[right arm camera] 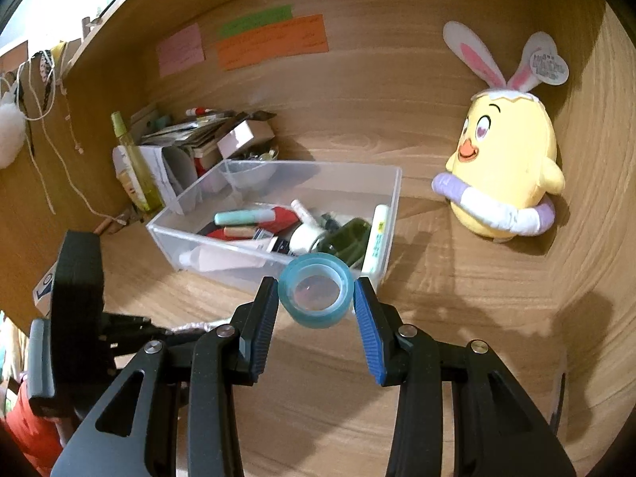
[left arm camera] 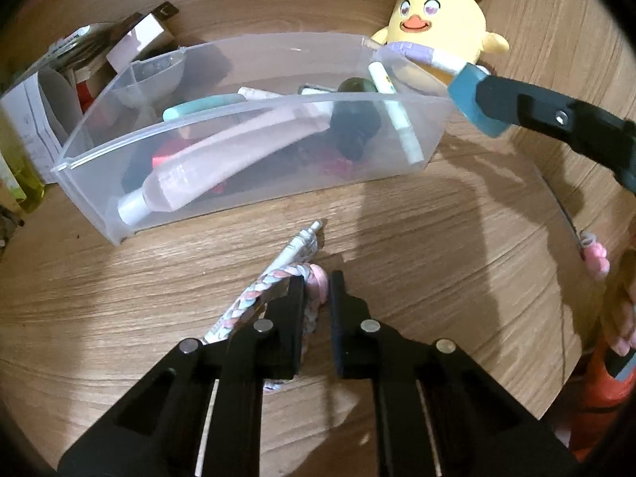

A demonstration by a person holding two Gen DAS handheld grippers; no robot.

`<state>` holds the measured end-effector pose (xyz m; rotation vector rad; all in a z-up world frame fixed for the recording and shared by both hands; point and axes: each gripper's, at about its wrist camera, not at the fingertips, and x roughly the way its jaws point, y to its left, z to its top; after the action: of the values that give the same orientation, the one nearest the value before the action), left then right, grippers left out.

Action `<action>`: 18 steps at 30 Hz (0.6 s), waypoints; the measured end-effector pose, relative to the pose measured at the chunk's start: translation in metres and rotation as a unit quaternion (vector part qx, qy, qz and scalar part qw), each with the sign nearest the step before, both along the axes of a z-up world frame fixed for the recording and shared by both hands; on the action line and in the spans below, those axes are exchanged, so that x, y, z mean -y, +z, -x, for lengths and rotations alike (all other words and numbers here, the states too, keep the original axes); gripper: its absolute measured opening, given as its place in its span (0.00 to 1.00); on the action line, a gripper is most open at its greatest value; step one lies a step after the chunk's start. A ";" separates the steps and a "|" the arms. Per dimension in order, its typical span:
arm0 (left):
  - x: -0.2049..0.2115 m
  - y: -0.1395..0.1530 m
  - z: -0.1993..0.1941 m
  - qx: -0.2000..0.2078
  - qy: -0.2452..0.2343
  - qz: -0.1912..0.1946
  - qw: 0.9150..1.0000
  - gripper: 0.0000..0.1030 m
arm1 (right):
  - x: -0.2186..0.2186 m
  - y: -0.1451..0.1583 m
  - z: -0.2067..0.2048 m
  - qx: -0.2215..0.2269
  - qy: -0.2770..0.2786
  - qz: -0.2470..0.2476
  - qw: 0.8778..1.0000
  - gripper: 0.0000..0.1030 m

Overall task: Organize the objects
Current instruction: 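Carry the bracelet over the bin with the left tool while the right carries the tape roll there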

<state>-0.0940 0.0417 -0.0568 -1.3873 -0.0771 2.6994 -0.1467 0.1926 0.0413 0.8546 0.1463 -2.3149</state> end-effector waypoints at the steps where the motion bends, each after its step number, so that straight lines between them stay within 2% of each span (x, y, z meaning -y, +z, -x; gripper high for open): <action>1: 0.001 0.001 0.000 -0.002 0.000 -0.003 1.000 0.11 | 0.000 0.001 0.003 -0.001 -0.002 0.000 1.000 0.35; 8: 0.010 0.022 -0.012 -0.033 -0.001 -0.025 0.999 0.11 | 0.003 0.009 0.023 -0.008 -0.009 -0.003 1.000 0.35; 18: 0.028 0.082 -0.021 -0.103 0.008 -0.042 0.994 0.11 | 0.021 0.010 0.051 -0.007 -0.011 -0.019 1.000 0.35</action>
<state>-0.0730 0.0134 0.0248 -1.0832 -0.1825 2.7998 -0.1976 0.1715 0.0508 0.8628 0.1896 -2.3458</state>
